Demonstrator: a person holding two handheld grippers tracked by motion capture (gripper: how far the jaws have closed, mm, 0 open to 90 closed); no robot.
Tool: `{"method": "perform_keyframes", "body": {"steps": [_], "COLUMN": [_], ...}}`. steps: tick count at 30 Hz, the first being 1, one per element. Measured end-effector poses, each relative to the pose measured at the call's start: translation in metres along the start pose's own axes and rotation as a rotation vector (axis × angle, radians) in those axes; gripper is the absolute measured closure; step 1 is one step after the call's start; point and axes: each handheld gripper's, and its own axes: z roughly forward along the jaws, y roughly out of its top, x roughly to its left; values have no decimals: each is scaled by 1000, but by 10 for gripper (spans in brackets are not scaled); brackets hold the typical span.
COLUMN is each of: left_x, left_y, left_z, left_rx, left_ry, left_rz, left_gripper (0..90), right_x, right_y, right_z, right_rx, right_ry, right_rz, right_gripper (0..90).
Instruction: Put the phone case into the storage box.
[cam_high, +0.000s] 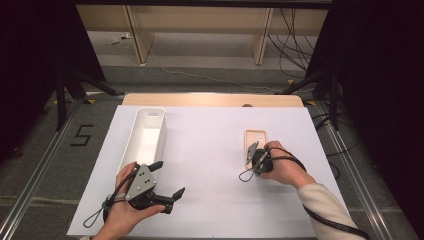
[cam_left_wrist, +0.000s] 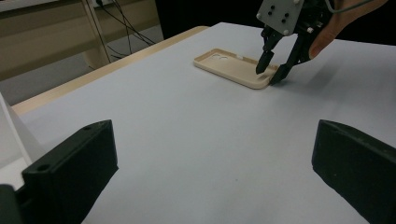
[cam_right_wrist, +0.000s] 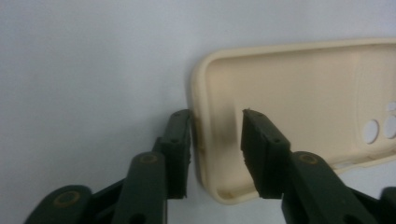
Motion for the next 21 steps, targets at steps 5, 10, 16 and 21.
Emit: {"method": "perform_keyframes", "body": {"steps": [5,10,16,21], "left_x": [0,0,-1,-1], "left_y": [0,0,0,0], "left_z": [0,0,0,0], "left_rx": [0,1,1,1], "left_ry": [-1,-4,-5,-5], "left_rz": [2,-1,1,0], "left_gripper": [0,0,0,0], "right_x": [2,3,4,5], "right_y": [1,2,2,3], "right_z": [0,0,0,0], "right_rx": [5,7,10,16], "right_ry": [17,22,26,22], "right_rz": [-8,-16,-36,-53], "right_gripper": [726,765,804,829]}}
